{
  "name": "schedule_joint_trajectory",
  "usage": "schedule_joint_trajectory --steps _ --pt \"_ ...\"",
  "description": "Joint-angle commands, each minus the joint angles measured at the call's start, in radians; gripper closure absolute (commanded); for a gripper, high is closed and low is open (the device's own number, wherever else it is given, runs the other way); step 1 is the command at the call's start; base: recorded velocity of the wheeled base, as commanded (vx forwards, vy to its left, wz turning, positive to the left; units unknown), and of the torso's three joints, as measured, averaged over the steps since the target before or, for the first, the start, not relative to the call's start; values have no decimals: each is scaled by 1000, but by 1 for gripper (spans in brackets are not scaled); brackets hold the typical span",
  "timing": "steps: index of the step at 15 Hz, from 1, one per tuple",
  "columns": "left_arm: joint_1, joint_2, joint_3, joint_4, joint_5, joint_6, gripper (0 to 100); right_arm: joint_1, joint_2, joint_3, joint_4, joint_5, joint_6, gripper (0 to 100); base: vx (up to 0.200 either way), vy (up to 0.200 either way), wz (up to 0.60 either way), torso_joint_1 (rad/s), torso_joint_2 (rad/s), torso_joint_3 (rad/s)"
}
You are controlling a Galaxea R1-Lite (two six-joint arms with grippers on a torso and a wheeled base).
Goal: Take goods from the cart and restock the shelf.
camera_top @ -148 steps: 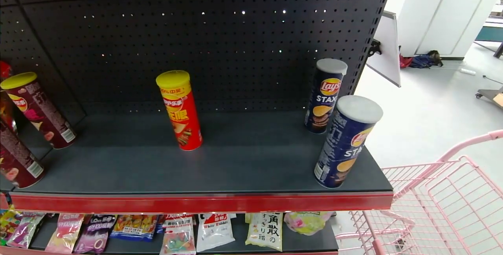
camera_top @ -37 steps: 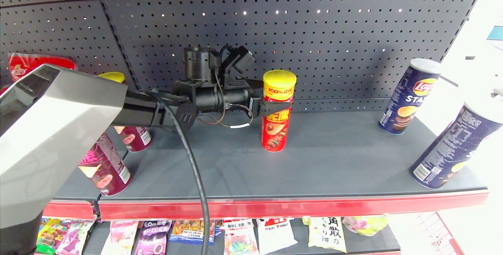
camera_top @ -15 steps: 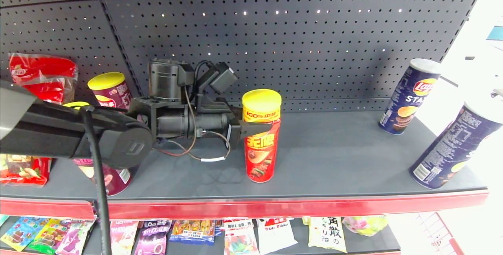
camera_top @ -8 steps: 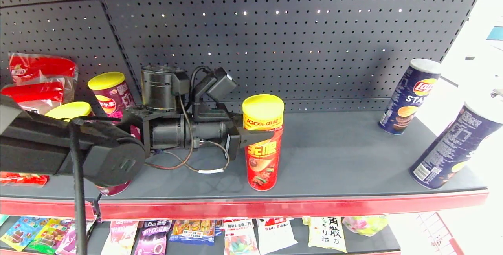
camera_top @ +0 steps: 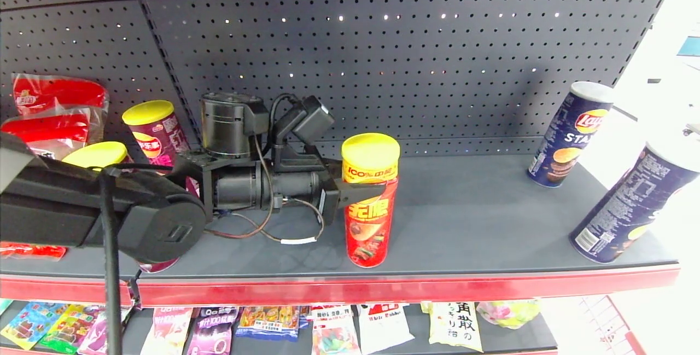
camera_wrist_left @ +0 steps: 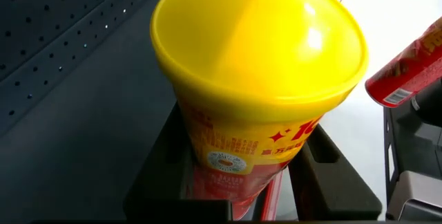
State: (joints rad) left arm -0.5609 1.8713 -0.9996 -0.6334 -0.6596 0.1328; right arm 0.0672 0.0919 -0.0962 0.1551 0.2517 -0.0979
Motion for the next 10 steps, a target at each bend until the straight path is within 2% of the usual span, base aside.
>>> schedule_joint_trajectory --steps 1,10 --pt "-2 2 1 0 -2 -1 100 0 2 0 0 0 0 100 0 0 0 0 0 0" --pt "-16 -14 9 4 12 -2 100 0 2 0 0 1 -2 100 0 0 0 0 0 0"
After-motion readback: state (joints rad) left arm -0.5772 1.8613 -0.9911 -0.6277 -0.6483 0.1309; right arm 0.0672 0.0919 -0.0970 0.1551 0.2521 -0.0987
